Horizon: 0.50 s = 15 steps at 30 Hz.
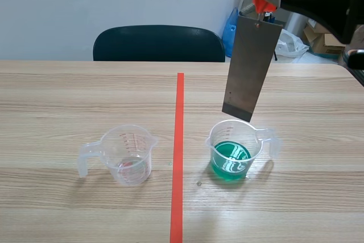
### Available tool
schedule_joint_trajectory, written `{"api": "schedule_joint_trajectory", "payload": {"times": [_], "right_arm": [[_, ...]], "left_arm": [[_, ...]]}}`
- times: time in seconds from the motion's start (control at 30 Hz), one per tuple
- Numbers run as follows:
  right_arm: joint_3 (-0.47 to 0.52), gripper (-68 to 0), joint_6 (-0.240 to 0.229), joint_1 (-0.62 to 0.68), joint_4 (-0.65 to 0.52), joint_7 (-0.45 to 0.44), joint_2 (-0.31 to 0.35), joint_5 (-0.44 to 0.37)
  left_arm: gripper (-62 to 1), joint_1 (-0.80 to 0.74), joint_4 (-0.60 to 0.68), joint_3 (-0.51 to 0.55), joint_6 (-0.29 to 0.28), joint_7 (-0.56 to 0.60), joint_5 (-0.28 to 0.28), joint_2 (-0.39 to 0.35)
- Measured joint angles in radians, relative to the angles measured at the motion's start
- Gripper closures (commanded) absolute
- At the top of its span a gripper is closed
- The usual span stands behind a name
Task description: Do the redox reaction experiment
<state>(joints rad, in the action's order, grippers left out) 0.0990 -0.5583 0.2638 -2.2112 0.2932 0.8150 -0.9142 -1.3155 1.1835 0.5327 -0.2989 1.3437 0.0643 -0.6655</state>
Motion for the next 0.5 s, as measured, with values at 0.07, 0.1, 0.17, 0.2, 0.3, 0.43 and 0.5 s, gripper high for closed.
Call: {"api": "schedule_joint_trajectory", "payload": {"times": [0.07,0.1,0.17,0.2,0.3,0.43,0.5], "right_arm": [[0.000,-0.6,0.000,0.000,0.000,0.000,0.004,0.000],[0.000,-0.6,0.000,0.000,0.000,0.000,0.006,0.000],[-0.003,-0.6,0.000,-0.003,0.000,0.001,0.006,0.000],[-0.010,-0.6,0.000,-0.010,0.000,0.001,0.006,0.000],[-0.047,-0.6,0.000,-0.052,0.000,0.008,0.006,0.000],[-0.097,-0.6,0.000,-0.110,0.000,0.013,0.006,0.000],[-0.128,-0.6,0.000,-0.139,0.000,0.014,0.006,0.000]], "left_arm": [[-62.3,0.000,0.000,0.000,0.000,0.000,0.000,0.000],[-62.3,0.000,0.000,0.000,0.000,0.000,0.000,0.000],[-62.3,0.000,0.000,0.000,0.000,0.000,0.000,0.000],[-62.3,0.000,0.000,0.000,0.000,0.000,0.000,0.000],[-62.3,0.000,0.000,0.000,0.000,0.000,0.000,0.000],[-62.3,0.000,0.000,0.000,0.000,0.000,0.000,0.000],[-62.3,0.000,0.000,0.000,0.000,0.000,0.000,0.000]]}}
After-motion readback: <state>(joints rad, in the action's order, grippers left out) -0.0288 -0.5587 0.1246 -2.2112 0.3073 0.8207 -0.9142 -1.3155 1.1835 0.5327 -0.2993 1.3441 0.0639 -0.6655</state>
